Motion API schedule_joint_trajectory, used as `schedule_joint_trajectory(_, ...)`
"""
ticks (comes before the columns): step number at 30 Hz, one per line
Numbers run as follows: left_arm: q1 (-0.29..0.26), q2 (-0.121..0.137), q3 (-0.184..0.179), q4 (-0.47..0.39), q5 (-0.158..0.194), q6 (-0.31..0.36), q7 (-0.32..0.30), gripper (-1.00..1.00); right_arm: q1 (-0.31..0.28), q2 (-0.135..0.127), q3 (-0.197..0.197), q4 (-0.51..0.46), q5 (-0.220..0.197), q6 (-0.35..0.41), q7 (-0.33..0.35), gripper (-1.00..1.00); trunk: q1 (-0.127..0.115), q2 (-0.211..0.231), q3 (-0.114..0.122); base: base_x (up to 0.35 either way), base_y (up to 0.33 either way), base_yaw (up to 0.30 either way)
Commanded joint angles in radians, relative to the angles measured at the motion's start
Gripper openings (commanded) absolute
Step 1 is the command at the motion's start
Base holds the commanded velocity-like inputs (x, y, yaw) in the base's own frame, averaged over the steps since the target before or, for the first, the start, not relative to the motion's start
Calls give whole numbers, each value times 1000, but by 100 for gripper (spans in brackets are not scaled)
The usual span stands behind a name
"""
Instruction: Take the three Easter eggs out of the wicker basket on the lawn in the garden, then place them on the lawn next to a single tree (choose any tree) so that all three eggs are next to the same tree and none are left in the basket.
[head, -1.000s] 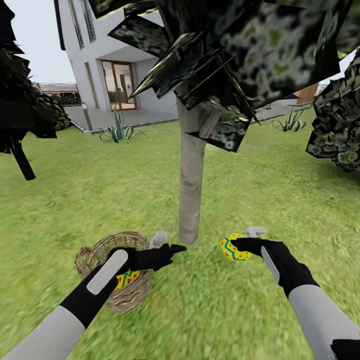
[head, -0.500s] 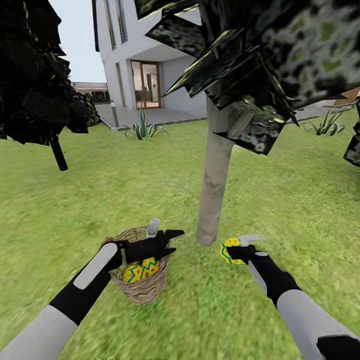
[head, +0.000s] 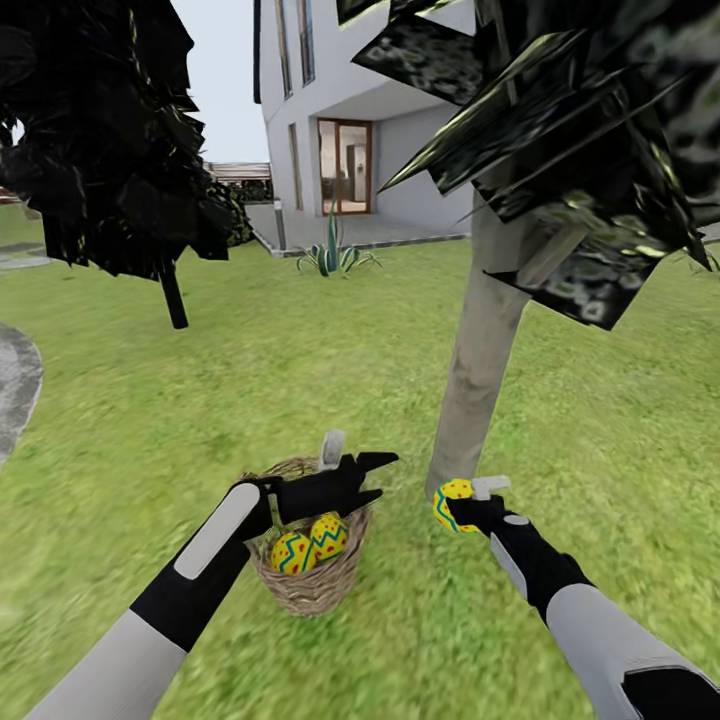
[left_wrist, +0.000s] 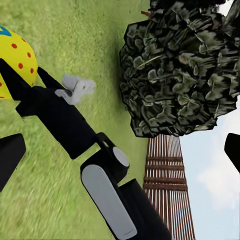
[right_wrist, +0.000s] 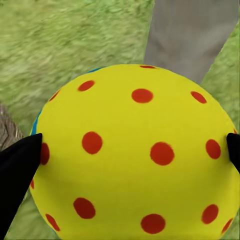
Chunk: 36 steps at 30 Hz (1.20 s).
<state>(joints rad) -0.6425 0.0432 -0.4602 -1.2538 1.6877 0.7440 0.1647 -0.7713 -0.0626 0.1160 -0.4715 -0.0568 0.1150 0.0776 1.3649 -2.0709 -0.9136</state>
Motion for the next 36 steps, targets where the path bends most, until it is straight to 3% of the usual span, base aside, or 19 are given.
schedule_joint_trajectory(1,-1,0,-1,-1,11,0,9,100,0,-1,5,7,-7,-3,-1,-100,0,0,-1,252,-86,240)
schedule_joint_trajectory(5,-1,1,-1,-1,10,3,9,100,0,0,4,120,-8,-239,-1,-100,0,0,-1,52,-15,42)
schedule_joint_trajectory(7,-1,1,-1,-1,10,5,9,100,0,0,5,149,-7,-290,-1,-100,0,0,-1,4,-1,3)
schedule_joint_trajectory(11,-1,3,-1,-1,12,6,9,100,0,-1,4,159,-12,-299,-11,-100,0,0,-1,0,0,0)
schedule_joint_trajectory(14,0,3,-1,-1,12,7,9,100,0,0,4,181,-10,-300,-130,-100,8,-14,-7,0,0,0)
schedule_joint_trajectory(16,-1,3,-1,-2,12,9,9,100,0,-1,4,186,-16,-300,-166,-100,16,-28,-14,0,0,0)
schedule_joint_trajectory(24,-1,-3,-12,-3,12,11,9,100,0,0,4,188,-13,-304,-179,-100,46,-84,-39,0,0,0)
schedule_joint_trajectory(28,0,-49,-43,-3,12,11,9,100,0,1,4,188,-16,-310,-177,-100,62,-112,-51,0,0,0)
schedule_joint_trajectory(32,-1,-66,-94,-11,12,10,9,100,1,2,5,212,-12,-312,-178,-100,77,-140,-64,0,0,0)
schedule_joint_trajectory(36,0,-92,-110,-15,12,9,9,100,1,1,5,225,-11,-312,-179,-100,92,-168,-76,0,0,0)
